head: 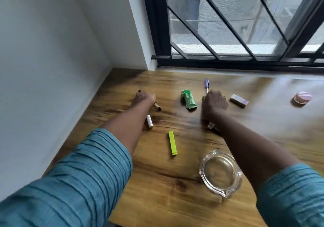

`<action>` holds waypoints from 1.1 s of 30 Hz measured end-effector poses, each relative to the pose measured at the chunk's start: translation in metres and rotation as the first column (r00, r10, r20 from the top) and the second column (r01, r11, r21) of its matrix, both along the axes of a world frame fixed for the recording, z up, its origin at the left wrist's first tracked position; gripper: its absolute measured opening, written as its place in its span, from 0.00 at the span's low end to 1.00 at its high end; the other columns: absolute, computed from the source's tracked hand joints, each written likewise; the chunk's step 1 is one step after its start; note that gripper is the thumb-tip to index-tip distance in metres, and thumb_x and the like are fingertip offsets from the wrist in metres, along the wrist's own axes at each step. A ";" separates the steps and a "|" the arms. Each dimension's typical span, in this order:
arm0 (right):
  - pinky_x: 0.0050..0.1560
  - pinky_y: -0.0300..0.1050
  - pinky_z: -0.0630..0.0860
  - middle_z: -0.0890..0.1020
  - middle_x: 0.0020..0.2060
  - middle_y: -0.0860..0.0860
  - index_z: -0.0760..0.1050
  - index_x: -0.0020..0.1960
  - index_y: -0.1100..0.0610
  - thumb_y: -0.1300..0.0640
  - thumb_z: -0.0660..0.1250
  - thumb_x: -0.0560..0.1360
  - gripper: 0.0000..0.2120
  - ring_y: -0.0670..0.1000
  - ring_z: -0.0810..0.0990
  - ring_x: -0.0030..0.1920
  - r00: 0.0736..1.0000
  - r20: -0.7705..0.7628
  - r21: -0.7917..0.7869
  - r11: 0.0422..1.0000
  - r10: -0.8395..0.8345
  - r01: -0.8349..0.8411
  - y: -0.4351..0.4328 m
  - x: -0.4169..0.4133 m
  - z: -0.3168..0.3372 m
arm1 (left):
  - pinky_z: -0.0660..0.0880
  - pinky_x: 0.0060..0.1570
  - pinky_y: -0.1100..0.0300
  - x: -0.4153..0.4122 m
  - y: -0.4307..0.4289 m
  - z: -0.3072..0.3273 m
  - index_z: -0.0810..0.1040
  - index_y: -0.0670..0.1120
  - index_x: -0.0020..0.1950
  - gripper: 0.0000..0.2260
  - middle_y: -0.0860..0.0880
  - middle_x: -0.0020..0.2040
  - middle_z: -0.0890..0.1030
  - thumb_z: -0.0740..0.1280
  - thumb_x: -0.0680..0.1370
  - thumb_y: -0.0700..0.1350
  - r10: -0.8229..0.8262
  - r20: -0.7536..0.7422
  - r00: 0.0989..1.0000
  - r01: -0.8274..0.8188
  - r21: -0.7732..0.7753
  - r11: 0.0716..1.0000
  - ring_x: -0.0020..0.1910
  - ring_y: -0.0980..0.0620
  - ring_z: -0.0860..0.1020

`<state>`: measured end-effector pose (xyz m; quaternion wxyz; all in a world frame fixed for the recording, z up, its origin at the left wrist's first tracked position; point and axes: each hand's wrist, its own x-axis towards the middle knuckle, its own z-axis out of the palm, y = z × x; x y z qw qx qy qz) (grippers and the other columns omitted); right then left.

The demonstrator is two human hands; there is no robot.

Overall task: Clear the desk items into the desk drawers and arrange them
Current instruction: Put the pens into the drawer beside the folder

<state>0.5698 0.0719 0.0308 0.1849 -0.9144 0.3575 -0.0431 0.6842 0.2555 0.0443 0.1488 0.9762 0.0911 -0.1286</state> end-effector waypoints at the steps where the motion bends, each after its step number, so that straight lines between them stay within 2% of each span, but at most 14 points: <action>1: 0.53 0.50 0.74 0.76 0.57 0.61 0.72 0.63 0.63 0.61 0.55 0.80 0.15 0.61 0.77 0.58 1.000 -0.021 -0.002 1.000 0.002 -0.002 0.000 0.004 0.000 | 0.72 0.46 0.57 0.004 -0.002 -0.002 0.75 0.41 0.63 0.18 0.43 0.63 0.76 0.63 0.79 0.52 0.004 -0.016 1.000 -0.004 0.012 1.000 0.59 0.44 0.77; 3: 0.54 0.51 0.74 0.76 0.59 0.61 0.71 0.65 0.64 0.64 0.54 0.79 0.16 0.61 0.77 0.58 0.998 -0.062 -0.004 1.000 0.024 -0.025 0.000 0.011 0.005 | 0.73 0.45 0.58 0.012 -0.005 -0.008 0.74 0.40 0.65 0.17 0.42 0.63 0.75 0.62 0.80 0.48 0.004 -0.028 1.000 -0.003 0.022 1.000 0.59 0.45 0.77; 6: 0.47 0.47 0.71 0.78 0.58 0.60 0.73 0.63 0.62 0.63 0.57 0.79 0.14 0.61 0.78 0.57 0.996 -0.078 0.022 0.999 0.031 -0.030 -0.001 0.014 0.013 | 0.72 0.39 0.61 0.016 -0.008 -0.009 0.73 0.39 0.65 0.14 0.43 0.61 0.77 0.57 0.82 0.42 0.028 -0.020 0.999 -0.029 -0.041 0.999 0.54 0.47 0.79; 8: 0.45 0.46 0.70 0.78 0.57 0.60 0.74 0.62 0.62 0.61 0.59 0.79 0.13 0.61 0.79 0.56 0.999 -0.047 0.042 0.999 0.025 -0.023 0.002 0.010 0.019 | 0.75 0.46 0.61 0.015 -0.008 -0.007 0.72 0.37 0.66 0.14 0.42 0.63 0.76 0.57 0.82 0.40 0.055 -0.010 0.998 -0.056 -0.090 0.994 0.58 0.47 0.78; 10: 0.44 0.47 0.70 0.79 0.55 0.60 0.74 0.62 0.62 0.60 0.60 0.79 0.13 0.61 0.79 0.54 1.000 -0.001 0.039 0.999 0.027 -0.027 0.008 0.000 0.026 | 0.78 0.52 0.59 0.009 -0.009 0.002 0.72 0.37 0.66 0.15 0.41 0.64 0.75 0.60 0.81 0.41 0.077 0.000 0.997 -0.075 -0.169 0.983 0.58 0.45 0.79; 14: 0.42 0.46 0.69 0.79 0.54 0.62 0.75 0.60 0.63 0.59 0.61 0.78 0.14 0.62 0.79 0.52 0.997 0.073 0.036 0.999 0.037 -0.040 0.023 -0.033 0.042 | 0.80 0.51 0.56 -0.023 -0.009 0.024 0.75 0.37 0.64 0.17 0.40 0.62 0.77 0.64 0.79 0.46 0.053 0.056 0.997 -0.032 -0.318 0.948 0.55 0.43 0.82; 18: 0.48 0.49 0.75 0.78 0.56 0.63 0.75 0.60 0.64 0.59 0.62 0.78 0.14 0.63 0.79 0.55 0.992 0.114 0.041 0.997 0.056 -0.061 0.050 -0.088 0.056 | 0.80 0.54 0.50 -0.076 -0.001 0.032 0.77 0.37 0.60 0.18 0.39 0.58 0.80 0.67 0.77 0.49 0.026 0.111 0.994 0.023 -0.422 0.906 0.54 0.41 0.82; 22: 0.50 0.49 0.74 0.77 0.56 0.65 0.75 0.60 0.65 0.58 0.60 0.78 0.14 0.64 0.77 0.56 0.982 0.164 0.022 0.994 0.098 -0.103 0.089 -0.175 0.062 | 0.81 0.49 0.48 -0.157 0.015 0.030 0.79 0.35 0.55 0.17 0.39 0.53 0.83 0.68 0.76 0.48 -0.032 0.121 0.992 0.091 -0.524 0.847 0.50 0.40 0.83; 26: 0.53 0.51 0.74 0.76 0.58 0.67 0.75 0.59 0.66 0.61 0.60 0.76 0.15 0.65 0.76 0.57 0.976 0.194 0.010 0.994 0.102 -0.106 0.122 -0.274 0.062 | 0.81 0.51 0.48 -0.256 0.024 0.030 0.79 0.36 0.57 0.18 0.38 0.54 0.82 0.68 0.76 0.50 -0.122 0.136 0.983 0.176 -0.536 0.826 0.51 0.40 0.83; 29: 0.55 0.51 0.73 0.76 0.58 0.66 0.74 0.59 0.66 0.59 0.61 0.77 0.15 0.65 0.76 0.58 0.985 0.161 0.034 0.997 0.059 -0.065 0.131 -0.343 0.061 | 0.81 0.50 0.49 -0.332 0.024 0.022 0.81 0.38 0.54 0.16 0.39 0.51 0.83 0.69 0.75 0.50 -0.171 0.121 0.978 0.209 -0.518 0.829 0.50 0.41 0.83; 33: 0.55 0.50 0.75 0.77 0.57 0.65 0.74 0.60 0.65 0.59 0.62 0.78 0.15 0.63 0.77 0.58 0.996 0.092 0.043 0.999 -0.017 0.013 0.125 -0.427 0.063 | 0.80 0.52 0.51 -0.435 0.018 0.028 0.81 0.40 0.53 0.14 0.39 0.51 0.84 0.69 0.75 0.49 -0.300 0.072 0.951 0.289 -0.546 0.786 0.50 0.42 0.83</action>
